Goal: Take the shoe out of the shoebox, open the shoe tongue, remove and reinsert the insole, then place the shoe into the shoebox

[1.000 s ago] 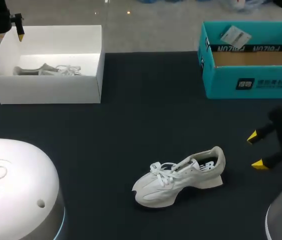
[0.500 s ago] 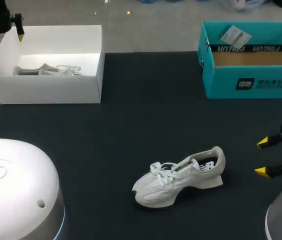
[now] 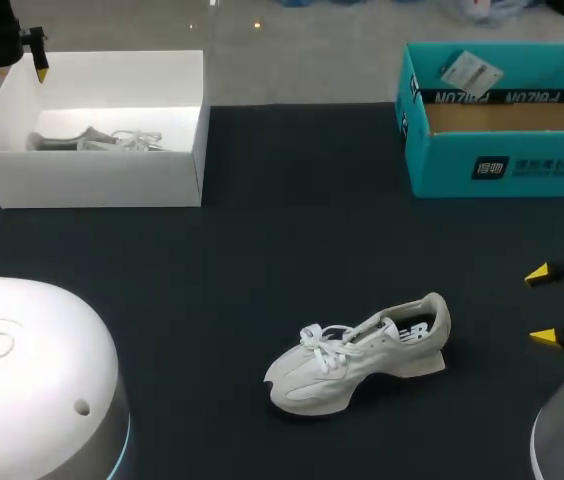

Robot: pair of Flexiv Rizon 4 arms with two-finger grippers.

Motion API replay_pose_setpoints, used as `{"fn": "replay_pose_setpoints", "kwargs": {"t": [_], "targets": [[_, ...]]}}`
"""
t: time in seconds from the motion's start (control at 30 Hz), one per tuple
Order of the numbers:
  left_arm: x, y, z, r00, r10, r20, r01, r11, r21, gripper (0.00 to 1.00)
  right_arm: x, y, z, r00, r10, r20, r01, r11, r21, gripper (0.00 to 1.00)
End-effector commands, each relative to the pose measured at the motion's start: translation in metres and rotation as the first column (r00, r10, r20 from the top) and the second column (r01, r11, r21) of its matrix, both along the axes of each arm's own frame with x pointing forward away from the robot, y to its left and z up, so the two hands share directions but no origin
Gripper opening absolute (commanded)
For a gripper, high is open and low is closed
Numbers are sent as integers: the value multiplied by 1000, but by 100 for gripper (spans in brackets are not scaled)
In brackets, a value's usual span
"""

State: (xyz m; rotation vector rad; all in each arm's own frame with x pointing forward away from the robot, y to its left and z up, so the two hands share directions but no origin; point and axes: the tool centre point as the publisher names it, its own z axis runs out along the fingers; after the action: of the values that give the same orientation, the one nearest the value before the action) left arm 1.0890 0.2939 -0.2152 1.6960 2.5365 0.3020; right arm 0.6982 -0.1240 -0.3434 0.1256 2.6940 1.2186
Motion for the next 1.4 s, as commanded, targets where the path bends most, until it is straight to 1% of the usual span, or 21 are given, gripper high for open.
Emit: {"fn": "replay_pose_setpoints", "kwargs": {"t": [0.03,0.43,0.53,0.57,0.83,0.93,1.13,1.23,1.4], "targets": [[-2,0,0,1000,1,2,-1,1000,3,100,4,3,0,1000,-4,-5,4,1000,-6,100],[-2,0,0,1000,1,2,-1,1000,3,100,3,2,2,1000,-8,29,8,1000,-6,100],[-2,0,0,1000,1,2,-1,1000,3,100,0,2,2,1000,-1,17,1,1000,-15,100],[-2,0,0,1000,1,2,-1,1000,3,100,0,3,2,1000,5,2,-5,1000,-18,100],[-2,0,0,1000,1,2,-1,1000,3,100,-9,2,2,1000,5,-8,-5,1000,-17,100],[-2,0,0,1000,1,2,-1,1000,3,100,-12,2,2,999,33,-19,-34,999,-14,100],[-2,0,0,1000,1,2,-1,1000,3,100,-18,0,4,998,59,-4,-59,998,-37,100],[-2,0,0,1000,1,2,-1,1000,3,100,-16,-2,5,999,24,22,-23,998,-54,100],[-2,0,0,1000,1,2,-1,1000,3,100,-16,-2,5,999,24,22,-23,998,-54,100]]}}
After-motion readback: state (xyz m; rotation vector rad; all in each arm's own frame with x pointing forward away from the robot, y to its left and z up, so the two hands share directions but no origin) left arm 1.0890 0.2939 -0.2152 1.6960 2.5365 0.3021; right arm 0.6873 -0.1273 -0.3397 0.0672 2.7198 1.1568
